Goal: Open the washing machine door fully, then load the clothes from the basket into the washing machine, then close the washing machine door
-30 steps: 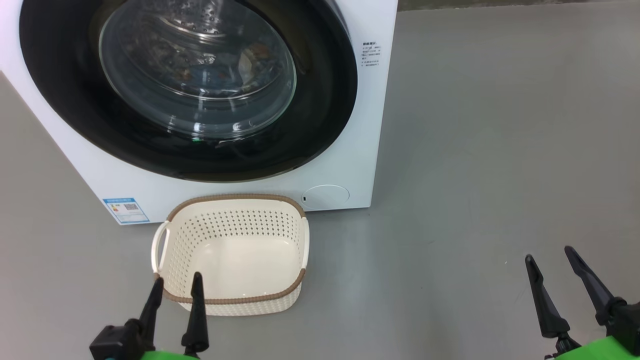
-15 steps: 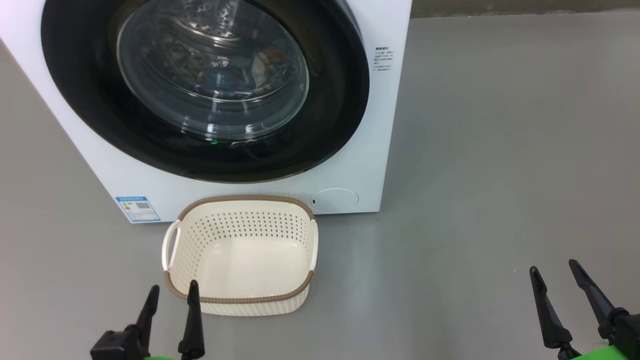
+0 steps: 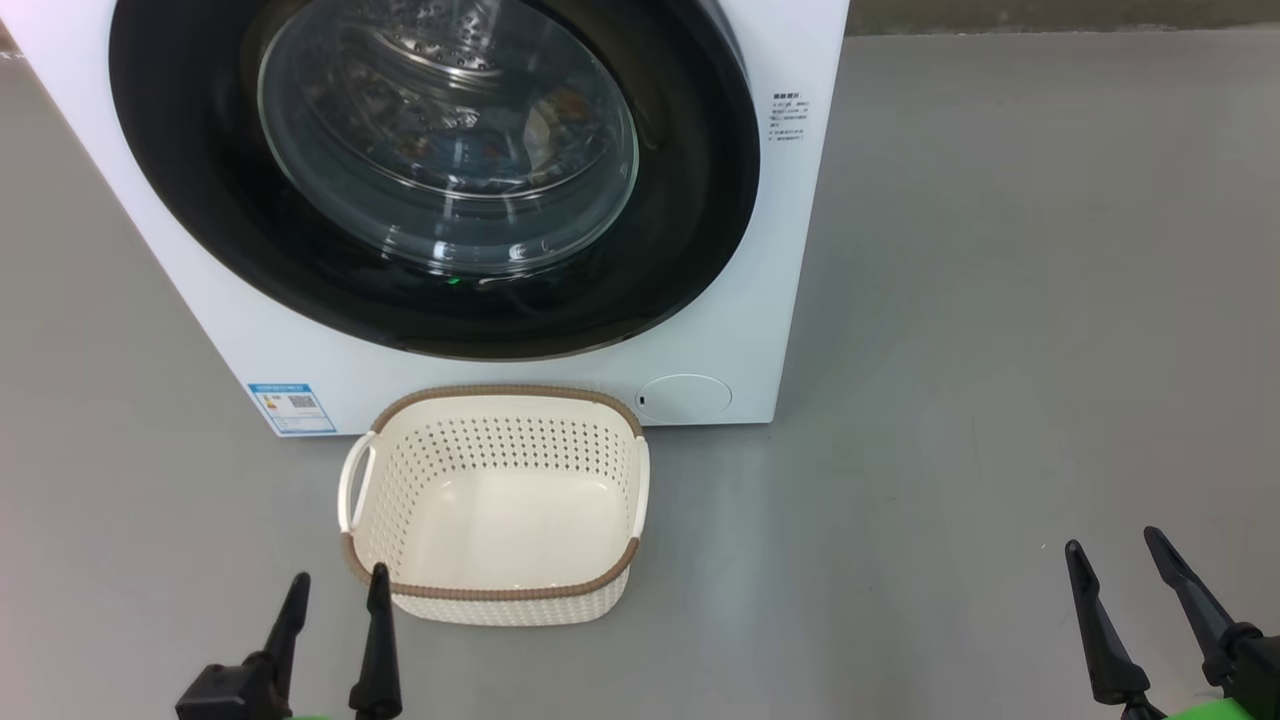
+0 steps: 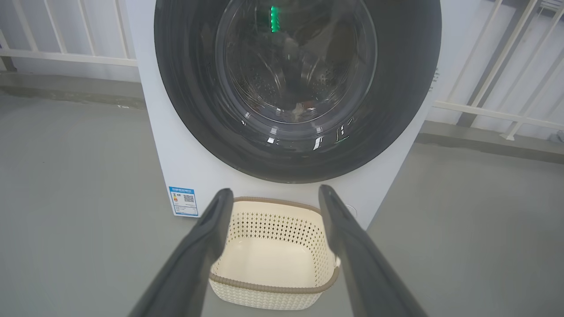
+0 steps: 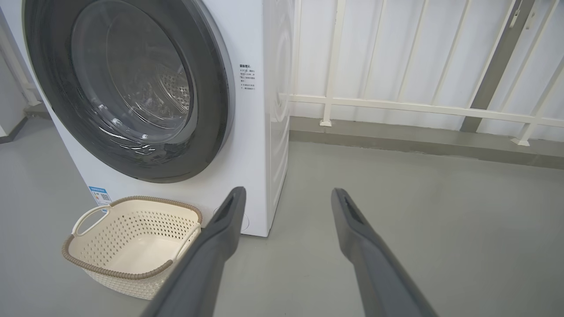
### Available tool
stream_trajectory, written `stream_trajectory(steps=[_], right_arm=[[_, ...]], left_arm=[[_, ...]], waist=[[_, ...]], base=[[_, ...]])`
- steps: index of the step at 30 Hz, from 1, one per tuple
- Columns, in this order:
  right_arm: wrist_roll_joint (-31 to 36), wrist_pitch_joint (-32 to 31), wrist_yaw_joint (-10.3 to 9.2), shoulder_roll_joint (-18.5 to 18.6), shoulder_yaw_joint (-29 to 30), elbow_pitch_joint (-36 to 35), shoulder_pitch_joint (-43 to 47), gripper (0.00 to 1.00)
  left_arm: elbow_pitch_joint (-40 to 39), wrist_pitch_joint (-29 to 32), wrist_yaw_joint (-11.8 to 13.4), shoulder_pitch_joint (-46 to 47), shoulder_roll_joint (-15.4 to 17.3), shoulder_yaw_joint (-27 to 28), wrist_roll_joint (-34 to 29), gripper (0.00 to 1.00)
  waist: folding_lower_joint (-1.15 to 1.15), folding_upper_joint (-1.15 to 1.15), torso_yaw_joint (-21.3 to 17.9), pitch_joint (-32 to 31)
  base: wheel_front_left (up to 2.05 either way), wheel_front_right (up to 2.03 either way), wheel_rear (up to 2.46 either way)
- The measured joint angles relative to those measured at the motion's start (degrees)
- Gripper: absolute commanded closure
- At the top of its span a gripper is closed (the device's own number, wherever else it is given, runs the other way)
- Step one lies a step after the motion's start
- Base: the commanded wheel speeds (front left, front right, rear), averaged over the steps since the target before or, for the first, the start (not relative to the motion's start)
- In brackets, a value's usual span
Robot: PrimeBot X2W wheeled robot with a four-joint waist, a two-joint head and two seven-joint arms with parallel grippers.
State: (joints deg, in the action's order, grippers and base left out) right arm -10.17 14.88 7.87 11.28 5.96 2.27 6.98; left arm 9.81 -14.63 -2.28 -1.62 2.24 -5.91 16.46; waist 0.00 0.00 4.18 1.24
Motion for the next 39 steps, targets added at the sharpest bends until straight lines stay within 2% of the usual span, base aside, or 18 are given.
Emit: stream_trajectory(steps=[27,28,36,39], right_arm=[[0.0,0.0,0.00,0.0,-0.1,0.4,0.0,0.00],[0.0,0.0,0.01,-0.2,-0.1,0.8,0.0,1.00],[-0.5,-0.3,0.02,-2.9,-0.5,6.6,0.2,1.00],[-2.9,-0.9,0.02,-2.9,-0.5,6.7,0.2,1.00]], left_arm=[[-1.5,0.0,2.1,-0.6,0.0,2.3,-0.3,0.00],[-1.1,0.0,2.1,-0.6,-0.1,2.3,-0.1,1.00],[4.0,0.1,2.0,-3.0,-1.4,1.6,0.2,1.00],[4.2,0.9,1.9,-3.1,-1.4,1.7,2.7,1.00]], waist=[[0.00,0.00,0.3,0.1],[0.00,0.00,0.3,0.1],[0.00,0.00,0.3,0.1],[0.02,0.00,0.1,0.0]], base=[[0.00,0.00,0.00],[0.00,0.00,0.00],[0.00,0.00,0.00],[0.00,0.00,0.00]])
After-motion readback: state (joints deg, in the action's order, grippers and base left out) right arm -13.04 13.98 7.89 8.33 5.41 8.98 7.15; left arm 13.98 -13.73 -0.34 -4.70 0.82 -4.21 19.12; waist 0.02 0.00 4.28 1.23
